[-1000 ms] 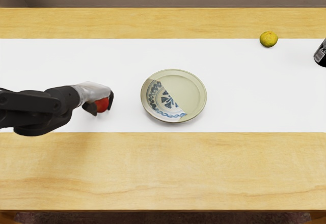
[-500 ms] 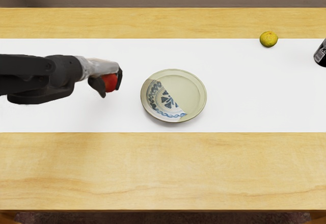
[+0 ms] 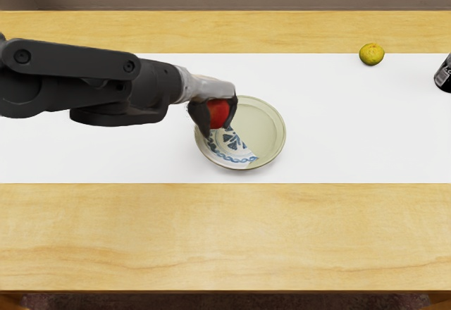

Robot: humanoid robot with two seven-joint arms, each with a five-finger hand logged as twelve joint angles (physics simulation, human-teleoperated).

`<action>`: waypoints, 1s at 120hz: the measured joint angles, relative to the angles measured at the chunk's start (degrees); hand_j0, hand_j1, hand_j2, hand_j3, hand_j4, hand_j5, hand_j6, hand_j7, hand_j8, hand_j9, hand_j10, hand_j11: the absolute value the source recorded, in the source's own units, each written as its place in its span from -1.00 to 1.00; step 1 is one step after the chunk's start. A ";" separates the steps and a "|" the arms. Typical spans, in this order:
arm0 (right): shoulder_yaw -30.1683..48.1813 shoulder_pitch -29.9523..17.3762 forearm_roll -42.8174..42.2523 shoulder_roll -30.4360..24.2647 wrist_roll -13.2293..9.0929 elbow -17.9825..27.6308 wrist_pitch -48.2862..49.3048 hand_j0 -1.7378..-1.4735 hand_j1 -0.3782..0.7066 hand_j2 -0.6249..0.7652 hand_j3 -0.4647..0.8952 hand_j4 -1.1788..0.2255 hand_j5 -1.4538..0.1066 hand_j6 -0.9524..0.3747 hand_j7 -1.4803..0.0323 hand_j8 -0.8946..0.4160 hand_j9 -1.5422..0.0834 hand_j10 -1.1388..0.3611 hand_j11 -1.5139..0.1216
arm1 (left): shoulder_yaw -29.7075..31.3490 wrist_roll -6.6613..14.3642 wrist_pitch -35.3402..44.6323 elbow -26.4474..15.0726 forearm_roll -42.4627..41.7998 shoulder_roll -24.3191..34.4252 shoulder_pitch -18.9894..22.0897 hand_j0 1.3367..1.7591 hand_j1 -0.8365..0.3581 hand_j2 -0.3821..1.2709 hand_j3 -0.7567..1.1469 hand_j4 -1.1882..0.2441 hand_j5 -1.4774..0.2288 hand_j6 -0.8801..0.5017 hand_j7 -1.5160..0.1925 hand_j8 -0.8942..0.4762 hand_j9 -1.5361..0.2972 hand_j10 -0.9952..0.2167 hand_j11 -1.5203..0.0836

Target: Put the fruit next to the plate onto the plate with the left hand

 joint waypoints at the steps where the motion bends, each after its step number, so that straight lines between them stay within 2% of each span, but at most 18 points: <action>1: 0.00 0.00 0.00 0.00 0.00 0.00 0.00 -0.40 -0.88 -0.11 -0.32 0.63 0.81 0.39 0.90 0.32 0.85 0.48 0.80 | -0.05 0.01 0.02 0.12 -0.04 -0.35 0.00 0.37 -0.31 -0.18 -0.20 -0.30 -0.63 -0.13 -0.63 -0.07 -0.65 -0.32 -0.66; 17: 0.00 0.00 0.00 0.00 0.00 0.00 -0.01 -0.40 -0.88 -0.11 -0.32 0.63 0.81 0.39 0.90 0.32 0.85 0.48 0.80 | -0.99 0.12 0.53 1.93 -0.39 -3.70 -0.06 0.39 -0.25 -0.30 -0.20 -0.36 -0.58 -0.18 -0.61 -0.13 -0.64 -0.39 -0.65; 27: 0.00 0.00 0.00 0.00 0.00 0.00 0.00 -0.40 -0.88 -0.11 -0.32 0.63 0.81 0.39 0.90 0.32 0.85 0.48 0.80 | -1.25 0.17 0.57 3.07 -0.48 -5.33 0.53 0.38 -0.26 -0.26 -0.20 -0.37 -0.60 -0.18 -0.62 -0.14 -0.65 -0.46 -0.66; 29: 0.00 0.00 0.00 0.00 0.00 0.00 -0.01 -0.40 -0.88 -0.11 -0.32 0.63 0.81 0.39 0.90 0.32 0.85 0.48 0.80 | -1.28 0.17 0.51 3.29 -0.49 -5.62 0.62 0.38 -0.25 -0.33 -0.20 -0.35 -0.62 -0.17 -0.62 -0.13 -0.65 -0.48 -0.67; 32: 0.00 0.00 0.00 0.00 0.00 0.00 -0.01 -0.40 -0.88 -0.11 -0.32 0.63 0.81 0.39 0.90 0.32 0.85 0.48 0.80 | -1.31 0.18 0.49 3.65 -0.52 -6.27 0.89 0.38 -0.26 -0.24 -0.20 -0.36 -0.63 -0.16 -0.63 -0.12 -0.65 -0.49 -0.67; 40: 0.00 0.00 0.00 0.00 -0.01 0.00 -0.01 -0.40 -0.88 -0.11 -0.32 0.63 0.81 0.39 0.90 0.32 0.85 0.48 0.80 | -1.28 0.20 0.40 5.11 -0.30 -8.56 1.83 0.39 -0.26 -0.21 -0.20 -0.35 -0.65 -0.16 -0.64 -0.15 -0.65 -0.52 -0.66; 66: 0.00 0.00 0.00 0.00 0.00 0.00 0.02 -0.40 -0.88 -0.11 -0.32 0.63 0.81 0.39 0.90 0.32 0.85 0.48 0.80 | -0.10 0.22 0.18 10.18 -0.09 -11.14 3.48 0.40 -0.25 -0.20 -0.20 -0.35 -0.68 -0.16 -0.63 -0.15 -0.65 -0.53 -0.65; 91: 0.00 0.00 0.00 0.00 -0.02 0.00 0.00 -0.40 -0.88 -0.11 -0.32 0.63 0.81 0.39 0.90 0.32 0.85 0.48 0.80 | 0.94 0.15 0.15 11.86 -0.24 -11.88 3.95 0.41 -0.25 -0.18 -0.20 -0.35 -0.68 -0.16 -0.62 -0.15 -0.64 -0.53 -0.64; 99: 0.00 0.00 0.00 0.00 -0.01 0.00 0.00 -0.40 -0.88 -0.11 -0.32 0.63 0.81 0.39 0.90 0.32 0.85 0.48 0.80 | 0.98 0.14 0.32 12.03 -0.48 -12.44 4.02 0.41 -0.24 -0.19 -0.20 -0.38 -0.62 -0.19 -0.58 -0.16 -0.61 -0.53 -0.60; 112: 0.00 0.00 0.00 0.00 -0.02 0.00 0.01 -0.40 -0.88 -0.11 -0.32 0.63 0.81 0.39 0.90 0.32 0.85 0.48 0.80 | 1.01 0.19 0.55 12.62 -0.48 -13.56 4.37 0.45 -0.14 -0.27 -0.20 -0.47 -0.40 -0.32 -0.37 -0.30 -0.44 -0.49 -0.39; 120: 0.00 0.00 0.00 0.00 0.00 0.00 0.00 -0.40 -0.88 -0.11 -0.32 0.63 0.81 0.39 0.90 0.32 0.85 0.48 0.80 | 1.05 0.21 0.47 12.98 -0.48 -13.68 4.39 0.47 -0.09 -0.31 -0.20 -0.34 -0.29 -0.34 -0.26 -0.33 -0.32 -0.40 -0.25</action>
